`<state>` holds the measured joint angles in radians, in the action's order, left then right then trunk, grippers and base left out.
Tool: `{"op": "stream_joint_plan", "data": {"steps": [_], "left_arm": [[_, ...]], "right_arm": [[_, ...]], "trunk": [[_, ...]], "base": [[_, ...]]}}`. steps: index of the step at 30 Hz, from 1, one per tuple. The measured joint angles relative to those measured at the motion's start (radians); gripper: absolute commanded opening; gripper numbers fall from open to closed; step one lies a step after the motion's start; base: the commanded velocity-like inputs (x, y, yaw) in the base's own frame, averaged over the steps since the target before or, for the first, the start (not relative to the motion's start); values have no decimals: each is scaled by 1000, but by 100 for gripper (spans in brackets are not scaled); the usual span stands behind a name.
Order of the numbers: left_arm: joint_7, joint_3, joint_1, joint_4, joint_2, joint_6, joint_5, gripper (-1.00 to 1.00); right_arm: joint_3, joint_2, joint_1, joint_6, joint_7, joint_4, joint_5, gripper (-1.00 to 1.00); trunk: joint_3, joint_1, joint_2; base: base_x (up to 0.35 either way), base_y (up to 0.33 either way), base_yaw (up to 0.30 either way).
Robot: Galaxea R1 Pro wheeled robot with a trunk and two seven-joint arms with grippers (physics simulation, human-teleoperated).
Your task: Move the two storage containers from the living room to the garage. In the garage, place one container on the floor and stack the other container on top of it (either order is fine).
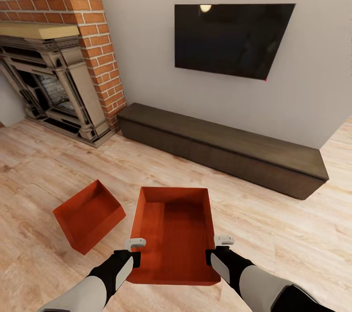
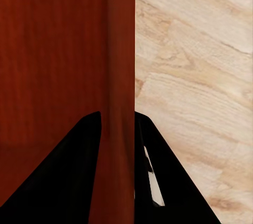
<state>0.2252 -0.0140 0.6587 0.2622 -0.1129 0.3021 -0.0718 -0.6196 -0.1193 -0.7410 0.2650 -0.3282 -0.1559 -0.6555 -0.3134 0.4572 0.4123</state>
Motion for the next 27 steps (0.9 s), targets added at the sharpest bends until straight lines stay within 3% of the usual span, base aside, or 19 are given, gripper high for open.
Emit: {"op": "stream_joint_plan", "data": {"steps": [21, 27], "left_arm": [[0, 0, 0, 0, 0, -1, 0, -100], [-4, -2, 0, 0, 2, -37, 3, -100]], "right_arm": [[1, -1, 0, -2, 0, 0, 2, -100], [-7, -1, 0, -37, 0, 0, 0, -100]], "trunk": [[33, 0, 0], [42, 0, 0]], "base": [[0, 0, 0], [0, 0, 0]]}}
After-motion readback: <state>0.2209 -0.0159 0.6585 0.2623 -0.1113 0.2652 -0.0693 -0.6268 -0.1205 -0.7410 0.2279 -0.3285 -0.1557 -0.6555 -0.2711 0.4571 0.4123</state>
